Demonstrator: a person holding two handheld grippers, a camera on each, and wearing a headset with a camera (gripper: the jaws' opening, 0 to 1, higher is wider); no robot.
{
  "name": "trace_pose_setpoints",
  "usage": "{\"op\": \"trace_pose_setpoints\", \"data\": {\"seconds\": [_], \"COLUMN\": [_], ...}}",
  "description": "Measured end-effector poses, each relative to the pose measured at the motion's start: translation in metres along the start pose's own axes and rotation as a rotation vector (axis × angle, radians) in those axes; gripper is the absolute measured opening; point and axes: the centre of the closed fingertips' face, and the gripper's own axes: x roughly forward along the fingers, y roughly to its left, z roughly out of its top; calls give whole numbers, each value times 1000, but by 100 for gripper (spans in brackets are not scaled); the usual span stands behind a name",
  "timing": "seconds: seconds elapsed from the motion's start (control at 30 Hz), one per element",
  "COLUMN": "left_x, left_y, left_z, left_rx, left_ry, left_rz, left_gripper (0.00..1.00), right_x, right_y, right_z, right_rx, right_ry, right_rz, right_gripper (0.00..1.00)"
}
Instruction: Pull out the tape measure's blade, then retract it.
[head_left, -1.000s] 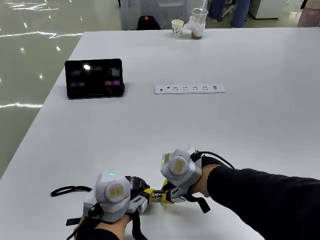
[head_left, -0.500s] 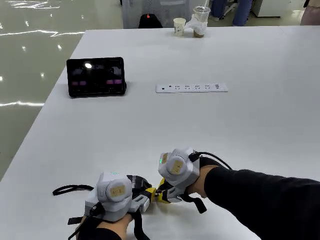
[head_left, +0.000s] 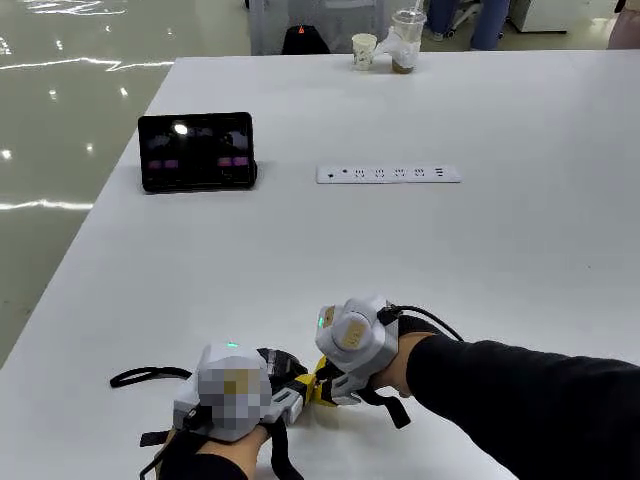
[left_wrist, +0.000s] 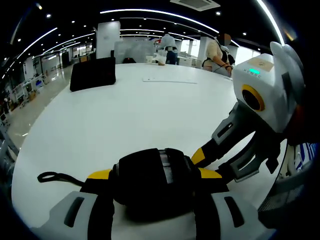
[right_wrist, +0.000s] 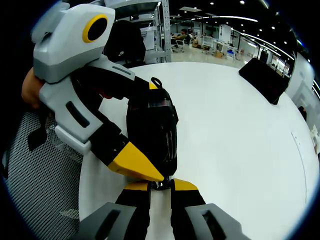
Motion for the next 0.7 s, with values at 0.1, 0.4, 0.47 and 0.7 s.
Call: {"op": "trace_pose_setpoints", "data": {"seconds": [0.1,0.4,0.47,0.7], "left_x": [0,0,0,-2], "left_y": [0,-1,-1,1], "left_z": [0,0,0,0], "left_rx": [1,12,8,-49], "left_ry": [0,-8,4,36], "left_rz": [-1,-10,-16,-45], "left_gripper": [60,61,62,61], "right_x": [0,1,1,-5], "right_y": [0,2,2,3], "right_z": [0,1,1,-2], "right_rx": [2,-5,-6,2], "right_ry": [0,6,9,8], "right_rz": [-2,-28,-33,-53], "right_gripper": [12,13,13,13]}}
